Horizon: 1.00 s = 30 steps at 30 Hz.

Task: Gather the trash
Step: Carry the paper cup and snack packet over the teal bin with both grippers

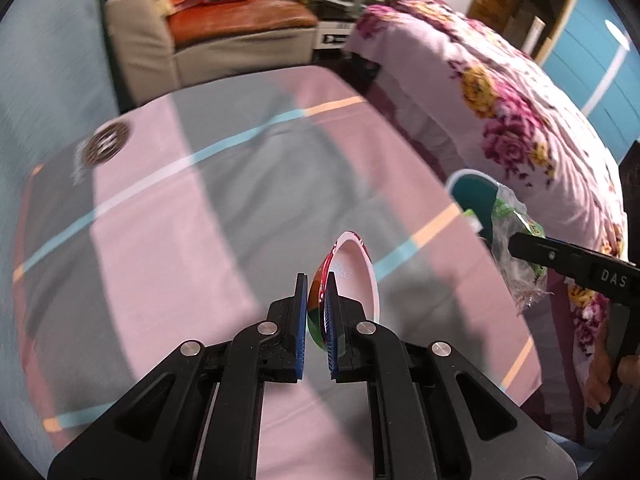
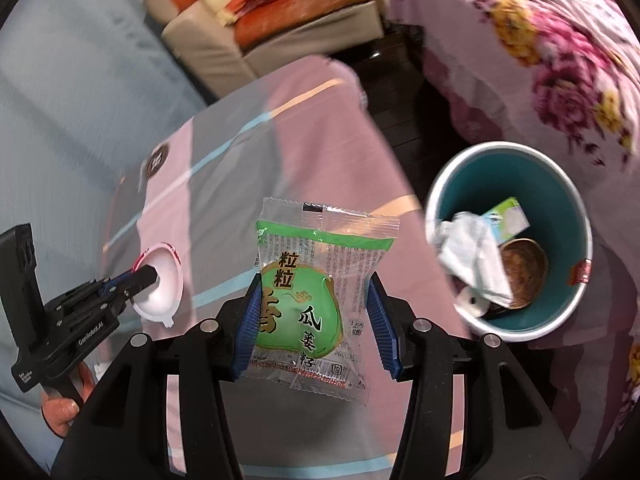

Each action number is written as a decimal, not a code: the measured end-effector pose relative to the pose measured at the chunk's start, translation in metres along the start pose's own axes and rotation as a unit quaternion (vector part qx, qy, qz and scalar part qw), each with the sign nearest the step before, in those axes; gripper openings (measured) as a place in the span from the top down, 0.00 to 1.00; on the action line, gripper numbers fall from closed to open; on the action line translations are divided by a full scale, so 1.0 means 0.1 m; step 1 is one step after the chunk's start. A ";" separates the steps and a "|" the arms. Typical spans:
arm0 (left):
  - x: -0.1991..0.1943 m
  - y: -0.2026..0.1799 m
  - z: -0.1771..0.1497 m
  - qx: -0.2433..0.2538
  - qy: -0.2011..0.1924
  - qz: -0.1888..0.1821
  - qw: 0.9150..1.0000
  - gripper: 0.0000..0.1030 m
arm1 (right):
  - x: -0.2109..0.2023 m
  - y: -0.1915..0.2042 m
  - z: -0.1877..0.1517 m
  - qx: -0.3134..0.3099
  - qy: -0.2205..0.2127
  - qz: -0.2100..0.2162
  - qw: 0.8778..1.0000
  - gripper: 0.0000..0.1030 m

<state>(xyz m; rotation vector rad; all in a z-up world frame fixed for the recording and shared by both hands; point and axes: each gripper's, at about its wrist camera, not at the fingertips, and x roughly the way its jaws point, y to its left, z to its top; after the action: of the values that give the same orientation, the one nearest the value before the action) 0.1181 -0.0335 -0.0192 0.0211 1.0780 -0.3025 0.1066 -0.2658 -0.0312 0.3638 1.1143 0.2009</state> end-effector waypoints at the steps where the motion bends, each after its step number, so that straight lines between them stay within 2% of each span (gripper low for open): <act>1: 0.03 -0.12 0.05 0.008 0.000 -0.003 1.000 0.91 | -0.04 -0.09 0.02 0.007 -0.005 0.000 1.000 0.54; 9: 0.32 -0.91 0.35 0.053 0.011 -0.034 0.998 0.91 | -0.41 -1.02 0.13 0.083 -0.053 -0.018 0.995 0.54; 14: 0.53 -1.35 0.45 0.080 0.026 -0.050 0.995 0.91 | -0.54 -1.44 0.15 0.111 -0.064 -0.032 0.991 0.54; 22: 0.85 -1.80 0.52 0.110 0.050 -0.065 0.991 0.91 | -0.51 -1.80 0.17 0.130 -0.056 -0.039 0.989 0.54; 30: 1.06 -1.97 0.59 0.120 0.065 -0.073 0.988 0.91 | -0.43 -1.95 0.21 0.134 -0.043 -0.053 0.989 0.54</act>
<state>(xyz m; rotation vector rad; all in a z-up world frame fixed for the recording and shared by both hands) 0.1656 -0.2566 -0.0573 0.1806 1.1690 -0.5688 0.1025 -0.4638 -0.0616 0.5468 1.0731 -0.0592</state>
